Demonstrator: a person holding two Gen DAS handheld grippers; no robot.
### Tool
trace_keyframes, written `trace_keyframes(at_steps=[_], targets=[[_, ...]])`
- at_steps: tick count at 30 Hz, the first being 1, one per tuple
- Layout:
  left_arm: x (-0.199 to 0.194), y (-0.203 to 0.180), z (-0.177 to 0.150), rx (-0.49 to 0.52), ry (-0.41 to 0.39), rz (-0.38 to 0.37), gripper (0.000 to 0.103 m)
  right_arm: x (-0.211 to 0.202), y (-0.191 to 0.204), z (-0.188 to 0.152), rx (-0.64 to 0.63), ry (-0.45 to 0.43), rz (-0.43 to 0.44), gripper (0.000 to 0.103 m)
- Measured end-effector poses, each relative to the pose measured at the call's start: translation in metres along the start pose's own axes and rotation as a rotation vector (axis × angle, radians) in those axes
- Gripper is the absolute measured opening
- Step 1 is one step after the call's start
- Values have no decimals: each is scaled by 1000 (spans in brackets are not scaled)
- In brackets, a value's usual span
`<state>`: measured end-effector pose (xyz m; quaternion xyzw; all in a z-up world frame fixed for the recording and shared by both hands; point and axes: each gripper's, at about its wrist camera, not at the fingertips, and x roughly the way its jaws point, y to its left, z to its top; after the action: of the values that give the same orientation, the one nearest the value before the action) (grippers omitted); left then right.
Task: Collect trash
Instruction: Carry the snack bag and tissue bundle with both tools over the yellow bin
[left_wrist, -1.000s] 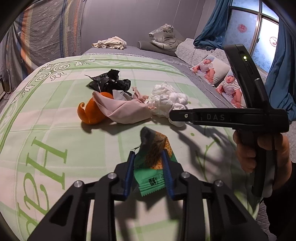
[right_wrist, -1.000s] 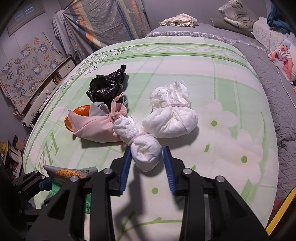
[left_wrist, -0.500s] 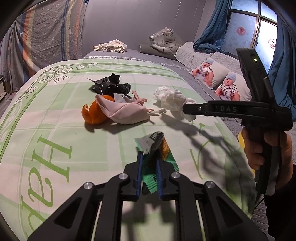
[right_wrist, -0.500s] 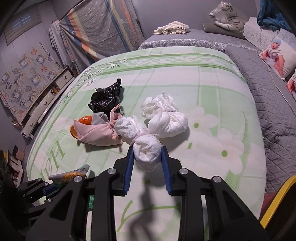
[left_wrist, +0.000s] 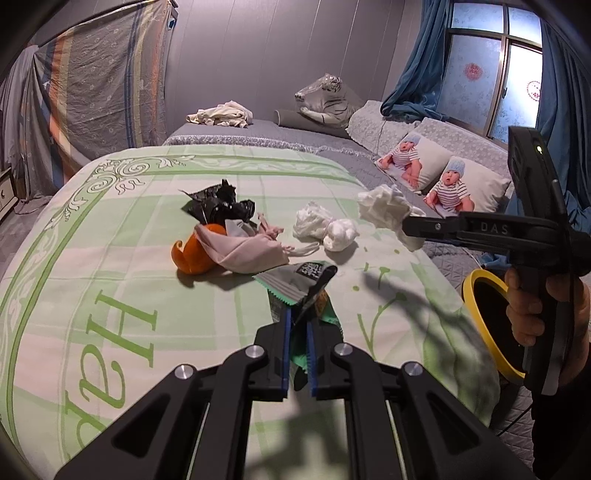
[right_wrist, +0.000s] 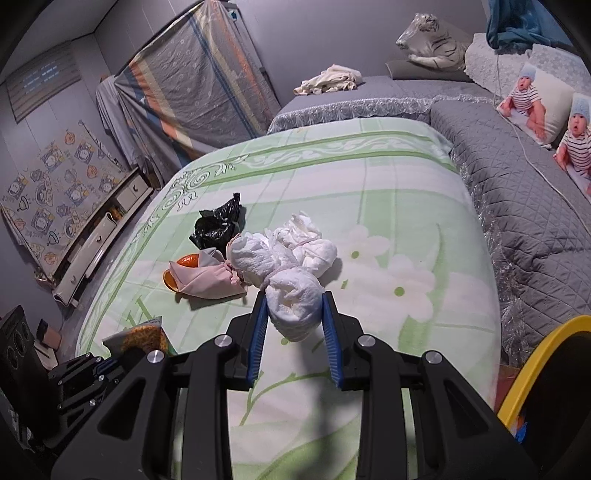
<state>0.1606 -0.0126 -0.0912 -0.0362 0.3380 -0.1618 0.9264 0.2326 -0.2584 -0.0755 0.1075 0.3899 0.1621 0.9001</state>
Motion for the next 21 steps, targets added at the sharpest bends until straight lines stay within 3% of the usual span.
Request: trace_keyframes(at_steps=[21], targets=[[-44,-67,24,67,-120,-96,6,-115,-20,-28,48,-214,0,27]])
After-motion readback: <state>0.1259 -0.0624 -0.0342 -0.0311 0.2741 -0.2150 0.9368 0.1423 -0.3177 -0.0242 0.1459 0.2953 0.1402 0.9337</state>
